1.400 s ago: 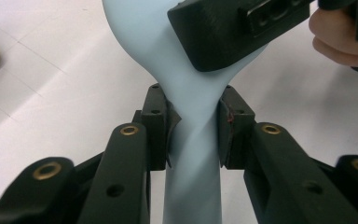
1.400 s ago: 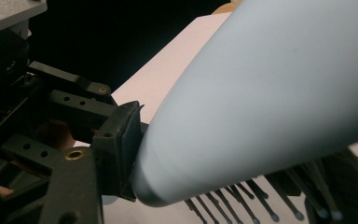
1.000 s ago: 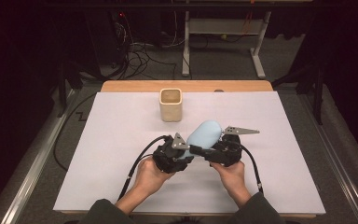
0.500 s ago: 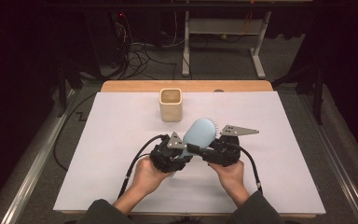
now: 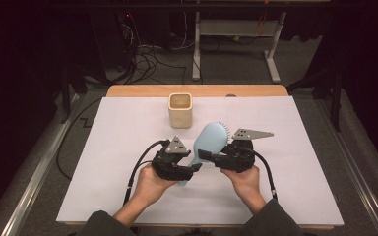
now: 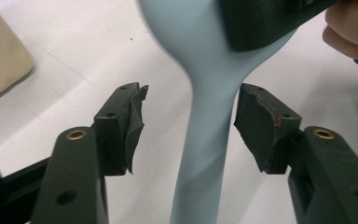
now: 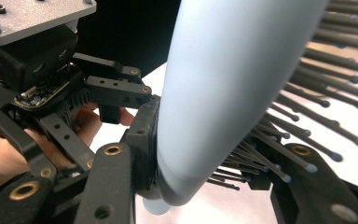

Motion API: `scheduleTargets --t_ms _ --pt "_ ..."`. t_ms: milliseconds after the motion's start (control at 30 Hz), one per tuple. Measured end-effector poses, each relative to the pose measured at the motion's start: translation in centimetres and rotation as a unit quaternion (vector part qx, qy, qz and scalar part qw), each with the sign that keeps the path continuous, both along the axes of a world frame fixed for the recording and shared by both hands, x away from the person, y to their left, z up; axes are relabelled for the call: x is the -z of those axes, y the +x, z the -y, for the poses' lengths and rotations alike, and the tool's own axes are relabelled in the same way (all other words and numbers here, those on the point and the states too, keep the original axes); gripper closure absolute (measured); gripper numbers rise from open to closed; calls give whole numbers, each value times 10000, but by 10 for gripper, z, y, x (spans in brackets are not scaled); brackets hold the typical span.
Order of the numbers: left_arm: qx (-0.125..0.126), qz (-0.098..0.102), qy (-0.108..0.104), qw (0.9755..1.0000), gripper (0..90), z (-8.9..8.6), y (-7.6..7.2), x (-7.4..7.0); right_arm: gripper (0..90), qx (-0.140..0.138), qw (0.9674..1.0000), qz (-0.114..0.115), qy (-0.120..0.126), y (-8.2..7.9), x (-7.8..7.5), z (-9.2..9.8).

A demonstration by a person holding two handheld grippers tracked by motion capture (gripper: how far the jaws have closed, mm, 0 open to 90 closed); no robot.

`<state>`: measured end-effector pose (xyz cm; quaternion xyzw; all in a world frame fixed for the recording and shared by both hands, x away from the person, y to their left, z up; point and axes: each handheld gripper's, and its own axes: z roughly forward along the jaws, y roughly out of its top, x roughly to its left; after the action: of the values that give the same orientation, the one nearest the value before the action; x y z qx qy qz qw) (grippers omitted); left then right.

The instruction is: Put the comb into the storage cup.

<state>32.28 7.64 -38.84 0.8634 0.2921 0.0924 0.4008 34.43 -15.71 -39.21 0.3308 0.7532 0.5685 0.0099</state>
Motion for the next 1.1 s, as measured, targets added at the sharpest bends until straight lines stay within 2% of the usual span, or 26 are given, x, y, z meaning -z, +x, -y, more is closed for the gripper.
scheduleTargets --t_ms 500,567,633,1100 --pt "-270 180 -449 9985 361 -39 -4 -1 563 -7 9999 31 -148 3 -9 6" --pt "-362 290 -366 9983 357 -44 -5 0 563 -9 9999 21 -155 3 -10 7" --pt "-497 373 -379 9973 357 -48 -7 1 562 -24 9998 -14 -185 4 -11 7" --pt "-863 528 -599 9931 332 -83 -17 7 561 -9 9992 -76 -384 7 -16 11"
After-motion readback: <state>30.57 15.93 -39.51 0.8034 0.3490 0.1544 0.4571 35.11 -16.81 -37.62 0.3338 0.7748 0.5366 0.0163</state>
